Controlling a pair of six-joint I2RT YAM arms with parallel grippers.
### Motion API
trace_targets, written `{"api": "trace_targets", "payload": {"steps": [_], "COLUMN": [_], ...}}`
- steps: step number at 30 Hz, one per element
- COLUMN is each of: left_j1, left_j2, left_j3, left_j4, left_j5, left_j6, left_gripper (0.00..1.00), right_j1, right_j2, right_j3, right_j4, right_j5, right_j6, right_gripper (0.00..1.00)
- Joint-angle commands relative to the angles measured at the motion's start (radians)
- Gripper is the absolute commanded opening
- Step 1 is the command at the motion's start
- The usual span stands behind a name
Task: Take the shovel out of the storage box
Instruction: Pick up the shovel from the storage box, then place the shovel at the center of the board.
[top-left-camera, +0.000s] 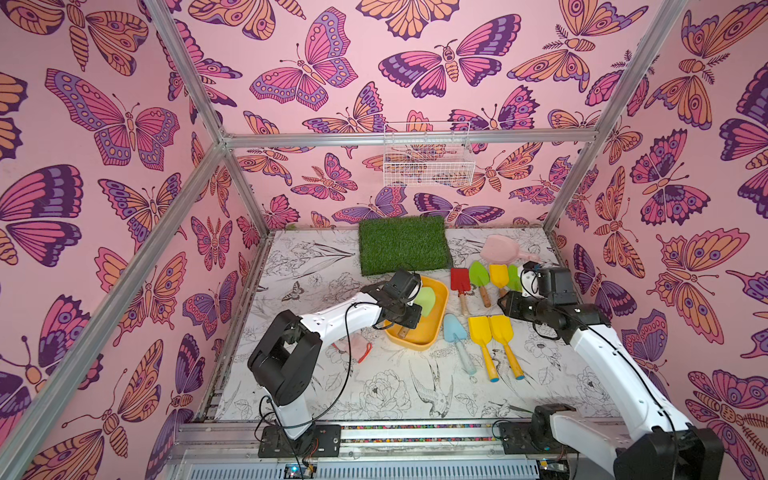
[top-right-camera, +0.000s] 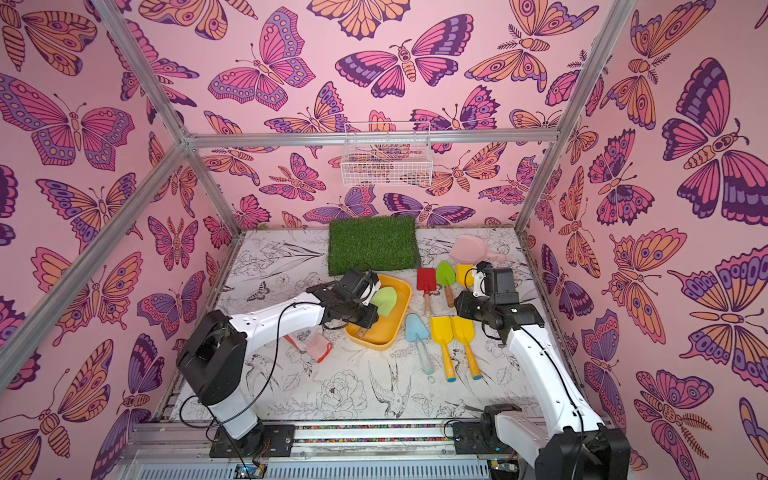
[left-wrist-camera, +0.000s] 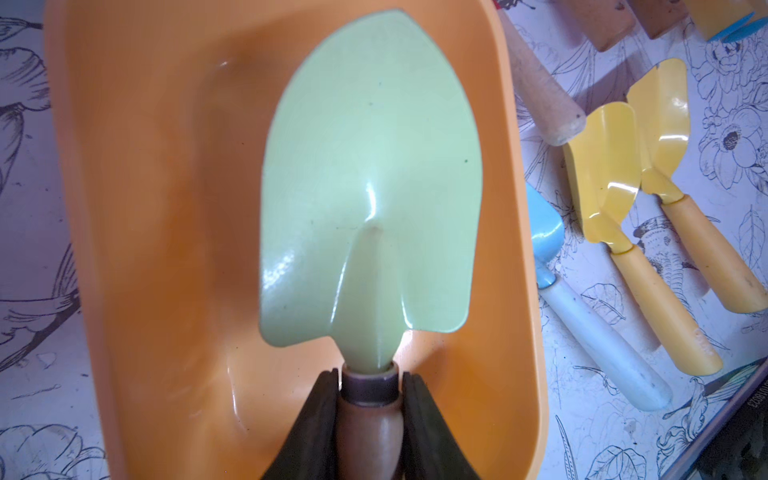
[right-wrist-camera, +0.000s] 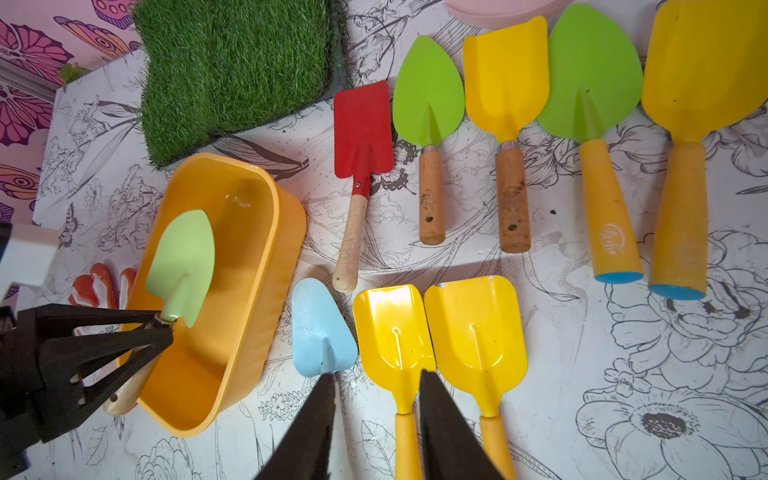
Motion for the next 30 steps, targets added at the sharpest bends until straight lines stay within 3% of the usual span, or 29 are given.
{"api": "trace_targets", "payload": {"steps": [1,7,13,19,30], "left_j1": [0.009,0.007,-0.002,-0.035,-0.083], "left_j2": [-0.068,-0.172,-0.197,-0.171,-0.083], "left_j3": [-0.027,-0.118,-0.164,-0.173,-0.11], "left_j4": [0.044,0.232,0.376,0.468,0.519], "left_j5": [0.012,0.179,0.261,0.279,0.304], "left_j6": [0.015,0.027,0.013,0.004,-0.014], "left_gripper": [0.0,0.0,0.0,0.0,0.0], "right_j1": [0.008,0.008,0.01,0.016,0.024], "right_j2": [-0.023,-0.058,-0.102,-0.141,-0.193], "right_j3": [-0.009,-0.009,-0.024,-0.056,-0.132], "right_j4": [-0.015,-0.023,-0.001,0.095,0.258], "right_j5": [-0.022,-0.051,-0.121,-0.256,-0.356], "right_j6": [0.028,0.053,0.098,0.196,0.328], "right_gripper": [0.4,0.45,0.48,0.45,0.43]}}
